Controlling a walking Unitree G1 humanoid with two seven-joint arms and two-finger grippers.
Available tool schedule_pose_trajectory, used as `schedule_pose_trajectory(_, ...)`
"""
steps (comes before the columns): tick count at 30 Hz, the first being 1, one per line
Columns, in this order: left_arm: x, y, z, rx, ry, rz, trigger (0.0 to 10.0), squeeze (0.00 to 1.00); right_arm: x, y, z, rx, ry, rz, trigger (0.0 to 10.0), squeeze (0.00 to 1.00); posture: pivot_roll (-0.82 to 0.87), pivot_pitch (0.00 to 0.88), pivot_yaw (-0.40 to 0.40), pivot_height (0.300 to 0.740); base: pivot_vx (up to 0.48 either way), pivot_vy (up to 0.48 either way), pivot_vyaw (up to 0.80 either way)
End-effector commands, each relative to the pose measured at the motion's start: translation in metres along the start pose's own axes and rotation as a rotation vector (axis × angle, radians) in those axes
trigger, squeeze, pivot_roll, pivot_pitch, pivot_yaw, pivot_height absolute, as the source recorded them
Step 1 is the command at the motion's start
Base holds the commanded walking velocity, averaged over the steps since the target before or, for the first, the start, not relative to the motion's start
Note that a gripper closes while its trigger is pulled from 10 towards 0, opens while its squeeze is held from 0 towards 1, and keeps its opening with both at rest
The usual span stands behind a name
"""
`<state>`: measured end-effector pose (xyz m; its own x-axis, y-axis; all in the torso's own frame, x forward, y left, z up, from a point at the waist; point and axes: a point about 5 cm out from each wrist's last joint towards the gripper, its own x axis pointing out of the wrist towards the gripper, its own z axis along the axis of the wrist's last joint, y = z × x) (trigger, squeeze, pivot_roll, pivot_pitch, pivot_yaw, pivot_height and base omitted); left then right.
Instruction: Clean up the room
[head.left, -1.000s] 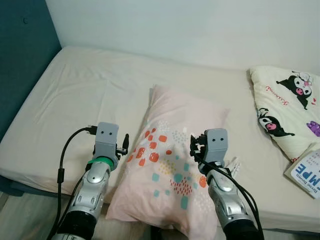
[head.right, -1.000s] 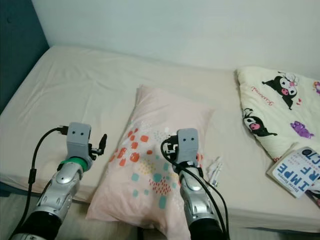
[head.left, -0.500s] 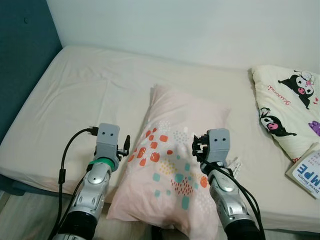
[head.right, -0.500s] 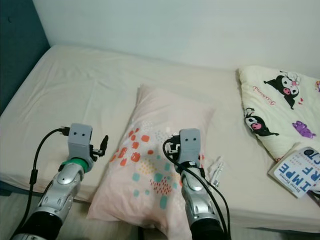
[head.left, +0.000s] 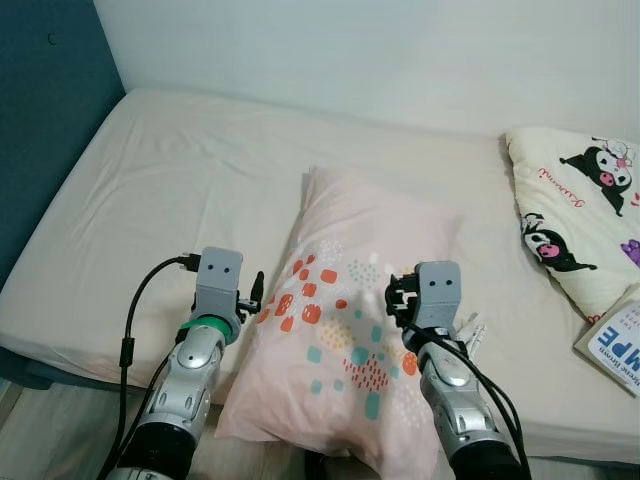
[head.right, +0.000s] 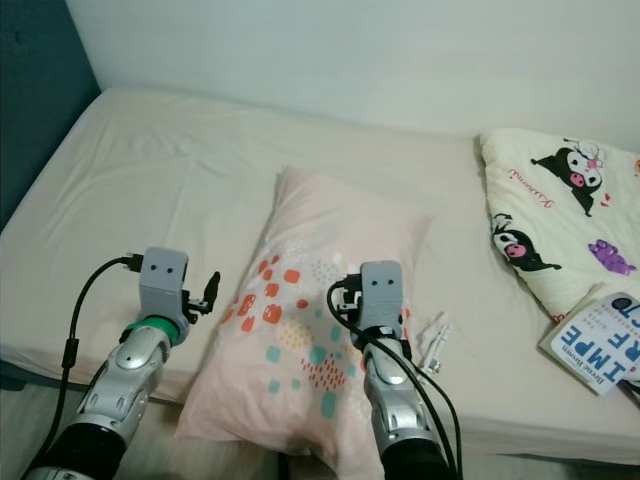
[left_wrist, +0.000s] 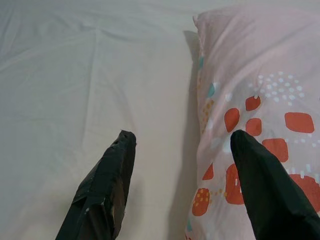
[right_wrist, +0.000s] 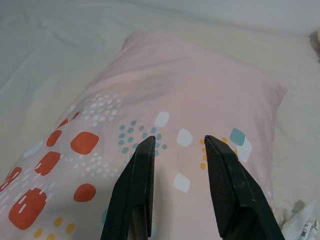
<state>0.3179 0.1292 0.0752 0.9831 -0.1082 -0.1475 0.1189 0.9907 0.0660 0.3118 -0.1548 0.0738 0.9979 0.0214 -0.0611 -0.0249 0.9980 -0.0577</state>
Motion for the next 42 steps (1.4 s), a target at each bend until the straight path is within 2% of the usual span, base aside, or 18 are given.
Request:
schedule_pose_trajectory(1,-0.002,-0.002,-0.007,-0.001,0.027,-0.009,10.0,0.00,-0.004,-0.004,-0.007,-0.002,0.023,-0.017,10.0,0.00,-0.14,0.129,-0.005,0.726,0.000,0.000,0.00)
schedule_pose_trajectory(6,-0.002,-0.002,-0.007,0.002,0.028,-0.007,10.0,0.00,-0.004,-0.004,-0.007,0.001,0.021,-0.018,10.0,0.00,-0.14,0.130,-0.005,0.696,0.000,0.000,0.00)
schedule_pose_trajectory(17,0.000,-0.003,-0.006,0.005,0.029,-0.013,10.0,0.00,-0.004,-0.004,-0.008,0.000,0.025,-0.024,10.0,0.00,-0.14,0.131,0.000,0.661,0.000,0.000,0.00)
schedule_pose_trajectory(30,0.003,-0.002,-0.004,0.008,0.038,-0.022,10.0,0.00,-0.002,-0.017,-0.010,-0.027,0.044,-0.097,10.0,0.00,-0.14,0.129,0.008,0.606,0.000,0.000,0.00)
schedule_pose_trajectory(32,0.005,-0.003,-0.003,-0.034,0.067,-0.048,10.0,0.00,-0.002,-0.020,-0.008,-0.024,0.033,-0.109,10.0,0.00,-0.14,0.128,0.008,0.596,0.000,0.000,0.00)
schedule_pose_trajectory(35,0.007,-0.007,0.004,-0.199,0.128,-0.184,10.0,0.00,-0.001,-0.032,0.000,-0.036,-0.011,-0.157,10.0,0.00,-0.14,0.125,0.007,0.596,0.000,0.000,0.00)
schedule_pose_trajectory(36,0.007,-0.007,0.004,-0.199,0.128,-0.184,10.0,0.00,-0.001,-0.032,0.000,-0.036,-0.011,-0.157,10.0,0.00,-0.14,0.125,0.007,0.596,0.000,0.000,0.00)
schedule_pose_trajectory(38,0.006,-0.007,0.015,-0.285,0.129,-0.303,10.0,0.00,-0.001,-0.046,0.009,-0.073,-0.059,-0.228,10.0,0.00,-0.14,0.124,0.008,0.596,0.000,0.000,0.00)
schedule_pose_trajectory(40,0.006,-0.006,0.025,-0.324,0.112,-0.361,10.0,0.00,-0.002,-0.056,0.014,-0.090,-0.082,-0.283,10.0,0.00,-0.14,0.123,0.011,0.596,0.000,0.000,0.00)
schedule_pose_trajectory(42,0.008,-0.005,0.036,-0.327,0.085,-0.389,10.0,0.00,-0.002,-0.065,0.016,-0.097,-0.091,-0.332,10.0,0.00,-0.14,0.124,0.014,0.596,0.000,0.000,0.00)
